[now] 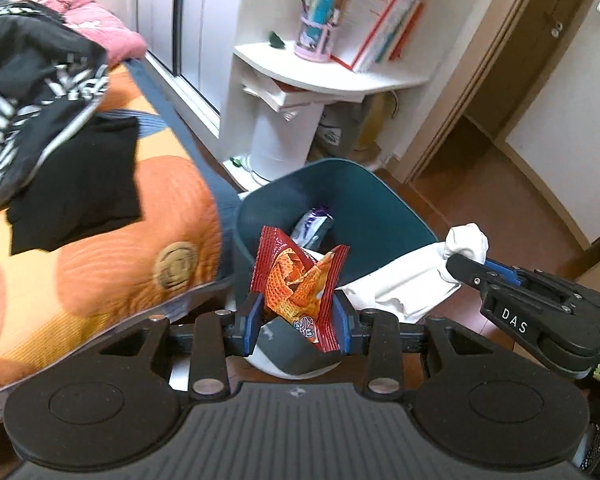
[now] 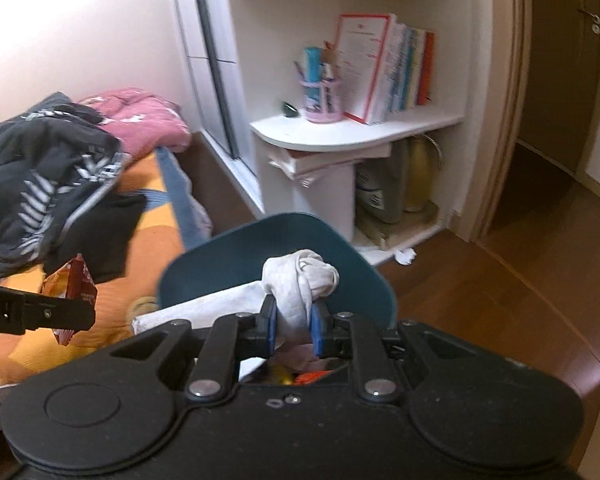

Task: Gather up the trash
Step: 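Carry the snack wrapper and sock up over the teal wastebasket, then open both tools to drop the wrapper and sock into the wastebasket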

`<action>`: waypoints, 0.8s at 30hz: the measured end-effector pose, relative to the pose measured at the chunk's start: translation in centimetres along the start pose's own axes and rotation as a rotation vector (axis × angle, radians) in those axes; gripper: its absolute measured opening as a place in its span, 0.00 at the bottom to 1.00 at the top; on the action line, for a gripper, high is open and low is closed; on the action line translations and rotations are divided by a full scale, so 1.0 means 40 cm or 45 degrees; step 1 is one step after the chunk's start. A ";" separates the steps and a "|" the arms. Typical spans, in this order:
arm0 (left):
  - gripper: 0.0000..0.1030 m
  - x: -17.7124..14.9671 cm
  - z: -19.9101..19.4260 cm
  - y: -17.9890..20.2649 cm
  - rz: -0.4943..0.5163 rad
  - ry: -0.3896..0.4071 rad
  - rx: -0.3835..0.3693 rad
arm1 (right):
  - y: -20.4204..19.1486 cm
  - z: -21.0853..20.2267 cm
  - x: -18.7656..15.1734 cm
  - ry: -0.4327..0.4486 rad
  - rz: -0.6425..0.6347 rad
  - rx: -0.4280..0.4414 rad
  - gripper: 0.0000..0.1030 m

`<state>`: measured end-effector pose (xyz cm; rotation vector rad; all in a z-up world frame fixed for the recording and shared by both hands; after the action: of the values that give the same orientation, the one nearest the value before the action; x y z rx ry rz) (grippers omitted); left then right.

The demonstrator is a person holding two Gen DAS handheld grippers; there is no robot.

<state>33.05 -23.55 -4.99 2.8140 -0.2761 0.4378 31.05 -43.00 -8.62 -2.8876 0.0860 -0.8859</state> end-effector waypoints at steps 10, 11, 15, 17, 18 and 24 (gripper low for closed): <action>0.35 0.097 0.191 0.048 0.038 -0.124 0.032 | 0.024 0.121 0.010 -0.092 -0.069 -0.045 0.16; 0.35 0.105 0.210 0.051 0.045 -0.136 0.040 | 0.022 0.133 0.011 -0.100 -0.082 -0.048 0.16; 0.35 0.127 0.291 0.054 0.048 -0.191 0.059 | 0.011 0.183 -0.001 -0.149 -0.127 -0.056 0.16; 0.35 0.135 0.325 0.053 0.053 -0.218 0.063 | 0.003 0.209 -0.010 -0.180 -0.151 -0.056 0.16; 0.35 0.137 0.341 0.053 0.061 -0.229 0.072 | 0.000 0.219 -0.011 -0.191 -0.157 -0.055 0.16; 0.35 0.142 0.415 0.060 0.125 -0.301 0.113 | -0.010 0.272 -0.025 -0.276 -0.180 -0.039 0.18</action>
<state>42.27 -31.63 -17.77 2.9497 -0.4553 0.1392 36.35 -41.44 -18.07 -3.0278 -0.1269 -0.5898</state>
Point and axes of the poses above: each gripper's, at about its wrist camera, not at the fingertips, and z roughly the way its jaws point, y to its right, x to its top, the point moved 5 cm from there along z, roughly the way its jaws point, and after that the axes turned 13 degrees about -y, right-handed, at the moved point
